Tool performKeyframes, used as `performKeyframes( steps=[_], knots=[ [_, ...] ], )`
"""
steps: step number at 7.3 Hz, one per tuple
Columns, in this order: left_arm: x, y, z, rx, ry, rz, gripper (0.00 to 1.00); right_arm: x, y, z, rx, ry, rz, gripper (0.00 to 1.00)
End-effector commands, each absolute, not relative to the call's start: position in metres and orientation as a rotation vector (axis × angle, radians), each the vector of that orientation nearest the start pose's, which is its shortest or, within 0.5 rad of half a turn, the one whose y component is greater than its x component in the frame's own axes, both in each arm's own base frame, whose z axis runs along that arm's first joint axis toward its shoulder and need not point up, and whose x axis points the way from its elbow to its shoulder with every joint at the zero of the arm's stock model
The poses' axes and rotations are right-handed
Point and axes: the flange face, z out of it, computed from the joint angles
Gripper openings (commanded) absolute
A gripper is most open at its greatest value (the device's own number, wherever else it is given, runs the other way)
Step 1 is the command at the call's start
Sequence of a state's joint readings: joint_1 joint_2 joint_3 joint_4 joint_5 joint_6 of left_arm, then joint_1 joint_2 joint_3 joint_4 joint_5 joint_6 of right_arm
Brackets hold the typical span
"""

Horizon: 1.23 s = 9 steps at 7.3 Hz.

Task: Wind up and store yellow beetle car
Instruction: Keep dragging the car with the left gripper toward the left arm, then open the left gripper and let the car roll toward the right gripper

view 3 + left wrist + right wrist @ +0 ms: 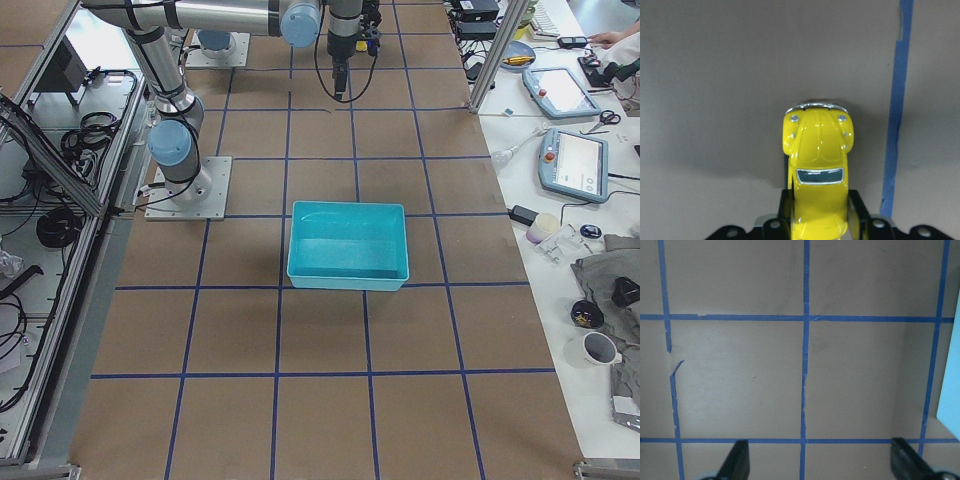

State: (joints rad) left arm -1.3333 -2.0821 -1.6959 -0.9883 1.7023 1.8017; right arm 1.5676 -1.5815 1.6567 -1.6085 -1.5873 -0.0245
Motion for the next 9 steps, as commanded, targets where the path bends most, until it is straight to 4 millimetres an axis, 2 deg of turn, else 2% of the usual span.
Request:
performKeyframes(
  steps=[1,3,4,5,9],
  knots=[
    [0.0405,-0.6285,0.1941,2.202,2.201,0.223,0.00,0.1294,-0.4831,0.4548,-0.032,3.157,0.059,1.00],
    [0.0414,-0.6277,0.1943,2.199,2.204,0.226,0.03,0.1295,-0.4833,0.4550,-0.029,3.156,0.056,1.00],
    [0.0413,-0.6276,0.1932,2.202,2.207,0.227,0.57,0.1295,-0.4833,0.4550,-0.029,3.156,0.056,1.00],
    [0.0406,-0.6287,0.1944,2.189,2.215,0.224,1.00,0.1296,-0.4831,0.4548,-0.029,3.156,0.058,1.00],
    [0.0405,-0.6286,0.1963,2.185,2.215,0.221,1.00,0.1296,-0.4831,0.4548,-0.030,3.156,0.058,1.00]
  ],
)
